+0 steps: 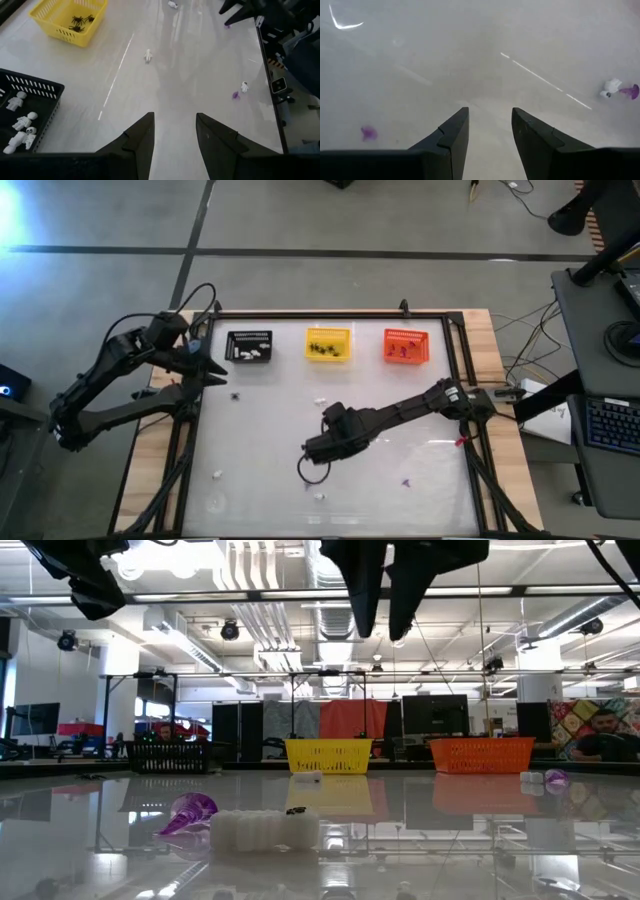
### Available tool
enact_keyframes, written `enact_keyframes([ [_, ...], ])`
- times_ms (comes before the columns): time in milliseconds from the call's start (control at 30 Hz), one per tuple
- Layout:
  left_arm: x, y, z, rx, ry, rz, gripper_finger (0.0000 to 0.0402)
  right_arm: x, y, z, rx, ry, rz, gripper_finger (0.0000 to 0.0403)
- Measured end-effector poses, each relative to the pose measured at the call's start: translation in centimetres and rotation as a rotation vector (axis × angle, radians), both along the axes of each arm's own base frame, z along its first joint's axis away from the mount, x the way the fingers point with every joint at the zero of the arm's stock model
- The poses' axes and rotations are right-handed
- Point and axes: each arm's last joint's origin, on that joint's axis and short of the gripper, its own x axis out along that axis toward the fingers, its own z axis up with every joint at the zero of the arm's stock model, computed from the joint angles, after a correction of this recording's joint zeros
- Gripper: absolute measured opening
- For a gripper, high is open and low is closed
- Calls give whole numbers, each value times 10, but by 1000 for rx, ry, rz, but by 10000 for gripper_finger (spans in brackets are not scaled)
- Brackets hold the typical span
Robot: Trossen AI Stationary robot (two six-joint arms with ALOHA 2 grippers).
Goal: Sort Halloween decoration
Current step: Put the purple witch hat toy into the orange basket
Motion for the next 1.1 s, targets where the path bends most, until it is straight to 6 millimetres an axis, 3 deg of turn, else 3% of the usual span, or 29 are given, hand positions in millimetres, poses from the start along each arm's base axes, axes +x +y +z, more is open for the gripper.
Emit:
enact_keyframes([
  [200, 0, 2, -1, 34, 27, 40, 127, 1, -4, 0, 11, 8, -11, 140],
  [400, -2, 1, -3, 15, 75, 65, 127, -11, 28, -5, 67, 48, 50, 146],
  [567, -4, 0, -3, 19, 72, 63, 127, -25, 43, -20, 84, 115, -30, 144],
  [767, -4, -1, -3, 29, 69, 55, 127, -58, 61, -28, 93, 187, -197, 150],
  [1100, -5, -1, -4, 23, 76, 55, 127, -122, 75, -21, 123, 179, -424, 170],
])
